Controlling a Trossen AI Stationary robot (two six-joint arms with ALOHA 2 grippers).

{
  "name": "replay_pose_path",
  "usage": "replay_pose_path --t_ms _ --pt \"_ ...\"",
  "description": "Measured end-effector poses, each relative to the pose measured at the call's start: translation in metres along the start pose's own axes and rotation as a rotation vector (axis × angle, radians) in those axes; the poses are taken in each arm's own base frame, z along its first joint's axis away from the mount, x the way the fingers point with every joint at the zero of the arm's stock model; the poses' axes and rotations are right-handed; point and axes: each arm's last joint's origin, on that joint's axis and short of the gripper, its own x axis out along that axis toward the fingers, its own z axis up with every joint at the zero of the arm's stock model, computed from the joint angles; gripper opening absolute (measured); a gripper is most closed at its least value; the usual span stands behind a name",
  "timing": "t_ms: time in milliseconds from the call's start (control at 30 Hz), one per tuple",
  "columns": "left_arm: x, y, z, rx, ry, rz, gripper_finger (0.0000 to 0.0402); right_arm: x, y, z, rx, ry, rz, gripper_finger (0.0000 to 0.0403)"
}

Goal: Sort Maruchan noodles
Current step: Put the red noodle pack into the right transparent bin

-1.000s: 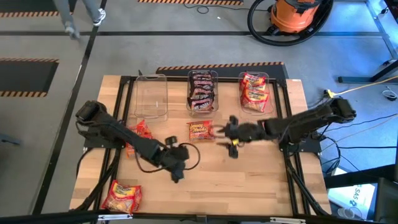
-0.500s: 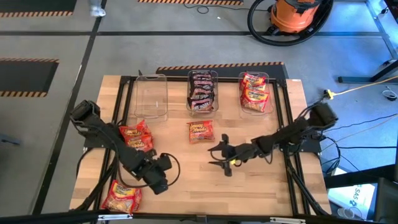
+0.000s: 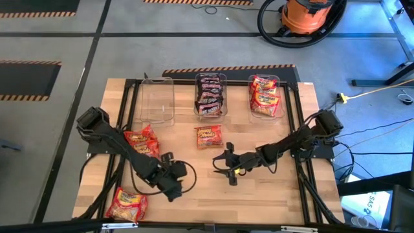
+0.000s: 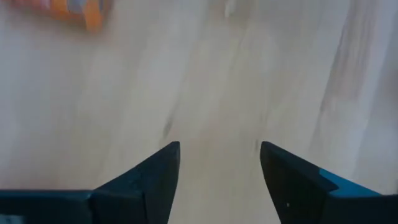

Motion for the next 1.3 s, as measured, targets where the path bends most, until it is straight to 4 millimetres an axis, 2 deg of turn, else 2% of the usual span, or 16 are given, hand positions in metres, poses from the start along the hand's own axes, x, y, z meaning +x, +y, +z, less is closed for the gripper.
replay_pose_path --t_ms 133,233,300,400,567,667,767,867,1033,1300 --pt "0.006 -0.003 0.012 -0.082 -0.088 -0.033 0.0219 0.0 0.0 0.0 -0.002 -0.001 -0.001 0.0239" --pt "0.001 -0.001 0.012 -0.079 0.14 -0.166 0.0216 0.0 0.0 0.0 -0.003 0.0 -0.001 0.0239" --pt "-0.016 0.0 0.003 -0.105 0.311 -0.215 0.0216 0.0 0.0 0.0 -0.002 -0.001 -0.001 0.0239" --pt "-0.047 0.002 -0.015 -0.146 0.432 -0.235 0.0216 0.0 0.0 0.0 -0.002 -0.002 -0.001 0.0239" --pt "-0.093 0.005 -0.048 -0.269 0.455 -0.199 0.0215 0.0 0.0 0.0 -0.003 -0.001 -0.001 0.0239" --pt "-0.106 0.003 -0.066 -0.311 0.45 -0.161 0.0215 0.0 0.0 0.0 -0.003 -0.001 -0.001 0.0239" --pt "-0.106 0.002 -0.081 -0.317 0.459 -0.119 0.0215 0.0 0.0 0.0 -0.003 -0.001 -0.001 0.0239" --pt "-0.094 0.003 -0.091 -0.321 0.492 -0.11 0.0215 0.0 0.0 0.0 -0.002 -0.001 -0.001 0.0239" --pt "-0.081 0.007 -0.101 -0.327 0.543 -0.112 0.0215 0.0 0.0 0.0 -0.002 -0.001 -0.001 0.0239" --pt "-0.059 0.004 -0.114 -0.343 0.599 -0.209 0.0215 0.0 0.0 0.0 -0.002 -0.003 -0.009 0.0239"
